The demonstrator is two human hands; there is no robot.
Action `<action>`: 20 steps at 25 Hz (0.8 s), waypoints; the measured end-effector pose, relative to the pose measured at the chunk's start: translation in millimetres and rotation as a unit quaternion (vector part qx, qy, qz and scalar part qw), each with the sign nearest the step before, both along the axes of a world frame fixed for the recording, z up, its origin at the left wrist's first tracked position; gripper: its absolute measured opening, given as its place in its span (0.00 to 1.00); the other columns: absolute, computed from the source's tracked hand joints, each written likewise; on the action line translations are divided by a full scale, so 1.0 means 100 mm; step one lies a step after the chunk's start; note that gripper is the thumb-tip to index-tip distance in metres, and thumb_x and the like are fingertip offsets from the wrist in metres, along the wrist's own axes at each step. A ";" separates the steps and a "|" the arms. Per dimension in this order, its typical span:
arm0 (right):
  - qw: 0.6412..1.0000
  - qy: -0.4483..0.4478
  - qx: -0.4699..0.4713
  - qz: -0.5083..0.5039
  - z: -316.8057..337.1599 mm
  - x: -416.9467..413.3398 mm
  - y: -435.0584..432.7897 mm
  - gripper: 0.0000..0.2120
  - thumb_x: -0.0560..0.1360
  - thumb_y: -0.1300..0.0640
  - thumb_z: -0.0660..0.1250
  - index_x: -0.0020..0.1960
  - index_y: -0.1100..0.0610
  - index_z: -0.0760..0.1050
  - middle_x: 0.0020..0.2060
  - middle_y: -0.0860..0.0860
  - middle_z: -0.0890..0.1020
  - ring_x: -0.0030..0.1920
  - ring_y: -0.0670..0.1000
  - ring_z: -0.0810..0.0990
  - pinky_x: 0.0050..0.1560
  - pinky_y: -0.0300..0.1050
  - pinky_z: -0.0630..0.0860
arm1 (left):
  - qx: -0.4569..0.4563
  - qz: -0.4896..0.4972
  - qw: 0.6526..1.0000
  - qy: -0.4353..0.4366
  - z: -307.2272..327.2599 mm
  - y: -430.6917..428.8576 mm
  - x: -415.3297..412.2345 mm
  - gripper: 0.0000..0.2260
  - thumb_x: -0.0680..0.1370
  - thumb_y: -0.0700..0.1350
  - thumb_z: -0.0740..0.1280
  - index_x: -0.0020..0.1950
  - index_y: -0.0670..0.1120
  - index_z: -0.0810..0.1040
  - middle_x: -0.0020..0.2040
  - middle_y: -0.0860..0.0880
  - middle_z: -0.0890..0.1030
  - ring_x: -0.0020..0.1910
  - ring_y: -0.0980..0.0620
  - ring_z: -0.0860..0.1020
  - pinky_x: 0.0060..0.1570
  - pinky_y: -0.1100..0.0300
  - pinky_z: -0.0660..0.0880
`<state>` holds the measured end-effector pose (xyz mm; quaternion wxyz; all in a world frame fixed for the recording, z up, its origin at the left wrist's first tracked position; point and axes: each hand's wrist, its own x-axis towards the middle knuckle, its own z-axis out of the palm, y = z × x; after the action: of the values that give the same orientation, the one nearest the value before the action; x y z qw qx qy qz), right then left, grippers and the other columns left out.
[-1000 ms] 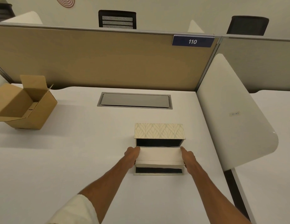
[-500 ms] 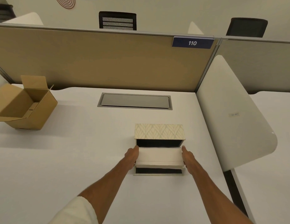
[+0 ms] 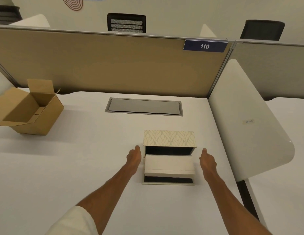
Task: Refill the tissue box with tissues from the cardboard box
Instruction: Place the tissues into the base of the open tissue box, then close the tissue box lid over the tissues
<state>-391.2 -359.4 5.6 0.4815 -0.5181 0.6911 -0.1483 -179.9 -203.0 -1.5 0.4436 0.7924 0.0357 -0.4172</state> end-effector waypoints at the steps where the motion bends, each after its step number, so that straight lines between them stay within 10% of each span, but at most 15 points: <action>1: 1.000 -0.021 -0.017 0.004 0.06 0.01 -0.03 0.28 0.82 0.46 0.49 0.63 0.68 0.72 0.61 0.63 0.78 0.61 0.62 0.76 0.64 0.54 0.70 | -0.023 0.006 1.000 -0.011 0.03 -0.02 0.03 0.20 0.82 0.51 0.52 0.61 0.39 0.73 0.58 0.42 0.77 0.57 0.45 0.75 0.58 0.52 0.72; 4: 0.995 -0.077 -0.047 0.039 0.23 0.07 -0.10 0.24 0.82 0.48 0.52 0.63 0.66 0.72 0.61 0.62 0.78 0.62 0.61 0.76 0.63 0.51 0.71 | -0.073 -0.001 0.996 -0.046 0.15 -0.12 0.07 0.14 0.81 0.47 0.52 0.40 0.46 0.71 0.41 0.49 0.74 0.41 0.53 0.72 0.38 0.62 0.67; 20: 0.990 -0.081 -0.087 0.071 0.18 -0.14 0.10 0.25 0.79 0.47 0.59 0.50 0.72 0.74 0.52 0.69 0.80 0.45 0.62 0.78 0.45 0.49 0.72 | -0.119 -0.007 0.991 -0.063 0.23 0.12 -0.12 0.15 0.74 0.47 0.52 0.45 0.43 0.76 0.45 0.47 0.80 0.45 0.47 0.76 0.37 0.62 0.67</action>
<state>-405.6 -349.4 23.7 0.4981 -0.5924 0.5958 -0.2145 -192.0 -190.8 21.1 0.5333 0.7588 -0.0477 -0.3709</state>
